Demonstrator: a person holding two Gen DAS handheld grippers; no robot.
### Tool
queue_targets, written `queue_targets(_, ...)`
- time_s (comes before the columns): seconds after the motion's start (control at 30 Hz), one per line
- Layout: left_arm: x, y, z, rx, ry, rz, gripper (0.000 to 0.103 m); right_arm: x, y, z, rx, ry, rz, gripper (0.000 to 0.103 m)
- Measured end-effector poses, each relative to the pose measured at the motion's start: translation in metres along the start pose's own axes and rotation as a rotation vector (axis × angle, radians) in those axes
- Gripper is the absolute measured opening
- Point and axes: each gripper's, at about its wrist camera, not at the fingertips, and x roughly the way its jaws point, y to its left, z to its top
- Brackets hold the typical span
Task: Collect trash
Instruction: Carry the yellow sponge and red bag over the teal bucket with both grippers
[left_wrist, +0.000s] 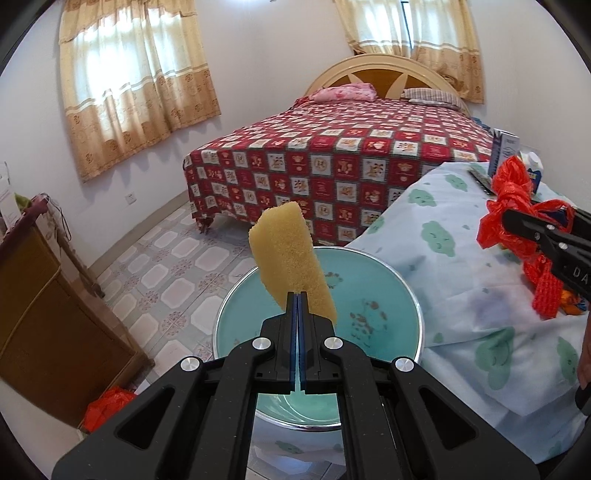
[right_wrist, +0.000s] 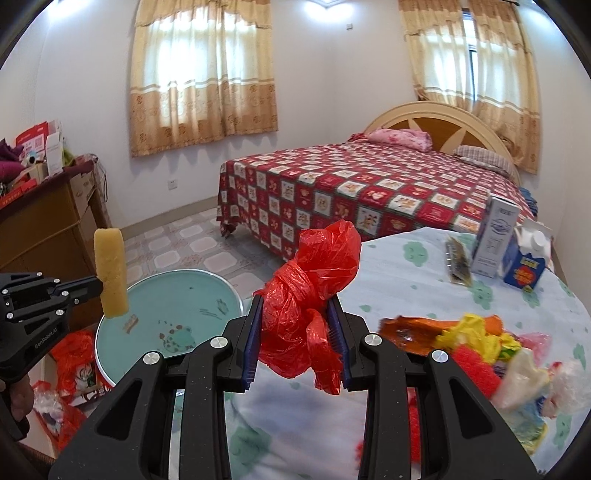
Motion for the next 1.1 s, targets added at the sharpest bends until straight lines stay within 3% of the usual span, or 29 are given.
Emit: queue_targets(1.1,0.005,0.041,-0.003,-0.058,0.006,0.041,0.001,0.056,0.065,0.015,-0.103,0.068,0.087,0.034)
